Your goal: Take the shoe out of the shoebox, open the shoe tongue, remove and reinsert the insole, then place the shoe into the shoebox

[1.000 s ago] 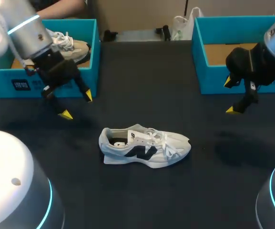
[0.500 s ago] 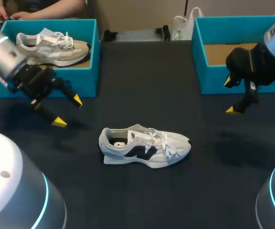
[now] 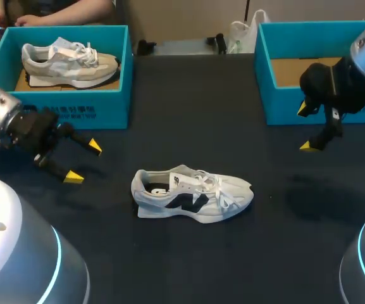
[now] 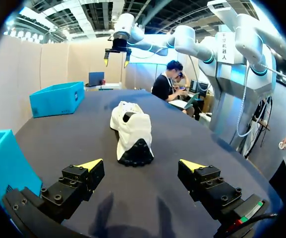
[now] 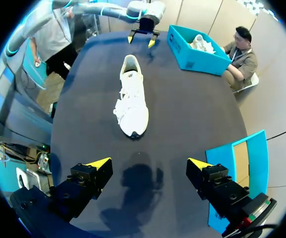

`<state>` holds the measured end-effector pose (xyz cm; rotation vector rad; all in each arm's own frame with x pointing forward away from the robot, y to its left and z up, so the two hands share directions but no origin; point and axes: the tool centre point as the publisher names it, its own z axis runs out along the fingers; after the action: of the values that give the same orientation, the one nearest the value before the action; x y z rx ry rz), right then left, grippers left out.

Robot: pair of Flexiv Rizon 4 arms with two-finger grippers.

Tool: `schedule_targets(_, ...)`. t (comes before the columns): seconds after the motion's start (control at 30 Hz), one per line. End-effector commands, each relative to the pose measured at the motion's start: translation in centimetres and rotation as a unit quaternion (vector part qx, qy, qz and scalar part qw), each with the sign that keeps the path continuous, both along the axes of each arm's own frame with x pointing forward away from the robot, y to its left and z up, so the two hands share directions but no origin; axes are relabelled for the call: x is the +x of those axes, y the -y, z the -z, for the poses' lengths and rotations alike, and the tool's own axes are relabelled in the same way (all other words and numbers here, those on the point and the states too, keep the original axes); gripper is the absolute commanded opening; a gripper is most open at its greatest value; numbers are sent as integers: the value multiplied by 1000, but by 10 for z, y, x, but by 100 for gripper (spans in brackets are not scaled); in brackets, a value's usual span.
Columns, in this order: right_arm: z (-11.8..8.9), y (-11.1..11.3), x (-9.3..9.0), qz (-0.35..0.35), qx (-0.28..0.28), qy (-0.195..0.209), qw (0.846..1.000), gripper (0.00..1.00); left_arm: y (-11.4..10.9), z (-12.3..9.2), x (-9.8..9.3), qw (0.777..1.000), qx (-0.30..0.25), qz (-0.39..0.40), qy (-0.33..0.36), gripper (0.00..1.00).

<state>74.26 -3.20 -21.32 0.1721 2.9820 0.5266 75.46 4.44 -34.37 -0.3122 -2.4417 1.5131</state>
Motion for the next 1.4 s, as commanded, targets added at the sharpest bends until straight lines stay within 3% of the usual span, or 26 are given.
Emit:
schedule_targets(0.03, 1, 0, 0, 0, 0, 1, 1000, 100, -2, 9, -6, 999, -28, -18, 1, 100)
schedule_targets(0.4, 1, 0, 0, 0, 0, 1, 1000, 100, 10, 20, -15, 998, -44, -53, 12, 100)
schedule_targets(0.63, 1, 0, 0, 0, 0, 1, 1000, 100, 19, 21, -34, 995, -69, -75, 16, 100)
schedule_targets(1.3, 1, 0, 0, 0, 0, 1, 1000, 100, 19, 21, -34, 995, -69, -75, 16, 100)
schedule_targets(1.4, 1, 0, 0, 0, 0, 1, 1000, 100, 26, 26, -38, 991, -78, -105, 11, 100)
